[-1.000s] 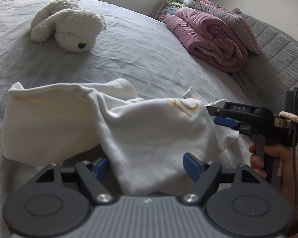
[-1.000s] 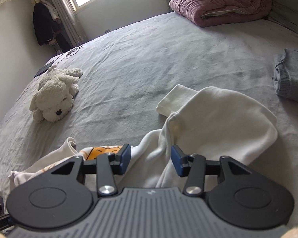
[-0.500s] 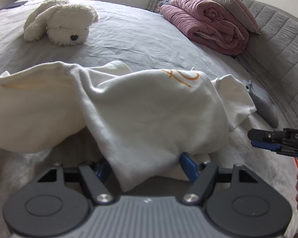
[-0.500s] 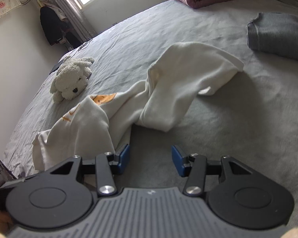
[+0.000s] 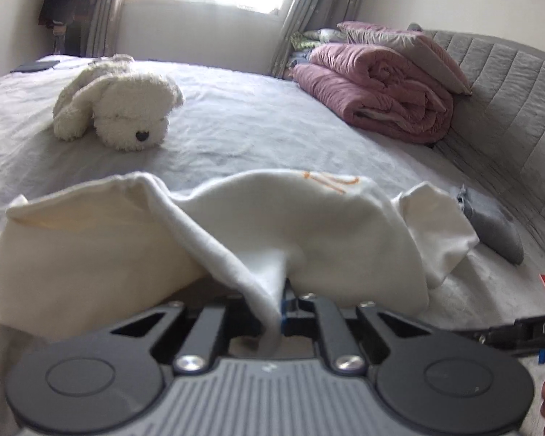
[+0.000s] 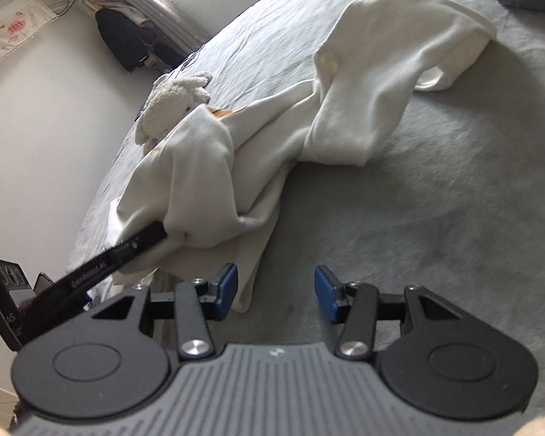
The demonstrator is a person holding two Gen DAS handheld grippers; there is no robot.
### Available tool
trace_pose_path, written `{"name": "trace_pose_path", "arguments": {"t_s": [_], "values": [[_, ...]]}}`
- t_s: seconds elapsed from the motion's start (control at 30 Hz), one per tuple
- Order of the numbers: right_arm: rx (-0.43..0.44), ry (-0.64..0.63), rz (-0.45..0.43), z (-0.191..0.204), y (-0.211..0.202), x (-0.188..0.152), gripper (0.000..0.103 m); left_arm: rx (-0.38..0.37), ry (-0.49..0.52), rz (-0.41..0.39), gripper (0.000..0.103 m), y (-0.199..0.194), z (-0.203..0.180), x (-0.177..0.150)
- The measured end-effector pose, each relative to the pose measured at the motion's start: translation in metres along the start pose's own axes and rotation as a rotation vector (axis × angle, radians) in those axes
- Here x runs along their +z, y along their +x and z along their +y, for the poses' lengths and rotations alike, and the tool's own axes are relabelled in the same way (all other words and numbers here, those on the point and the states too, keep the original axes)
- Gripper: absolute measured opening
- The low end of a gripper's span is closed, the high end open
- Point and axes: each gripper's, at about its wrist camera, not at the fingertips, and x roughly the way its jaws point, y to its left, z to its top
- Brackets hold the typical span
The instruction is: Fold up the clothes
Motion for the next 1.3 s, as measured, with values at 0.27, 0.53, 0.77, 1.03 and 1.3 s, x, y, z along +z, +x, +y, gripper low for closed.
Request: {"name": "trace_pose_path", "arguments": {"t_s": [0.27,0.53,0.77,1.03,1.3], "values": [[0.046,-0.027,0.047,0.021,0.030,-0.016,0.052,0.042,-0.115,0.088,0.007,0.015,0.026,0.003],[0.008,-0.026,0.025,0.032,0.045,-0.019,0.035,0.028,-0.135,0.142,0.020,0.011,0.023,0.000],[-0.035,-0.004,0.004,0.047,0.039,-0.020,0.005,-0.006,-0.238,0.233,0.041,-0.001,0.031,-0.003],[-0.009,-0.114,-0.041,0.090,0.002,-0.045,0.001,-0.122,-0.307,0.357,0.050,-0.021,0.037,-0.017],[-0.071,-0.157,-0.064,0.104,-0.009,-0.066,0.013,-0.227,-0.360,0.450,0.053,-0.042,0.038,-0.047]]}}
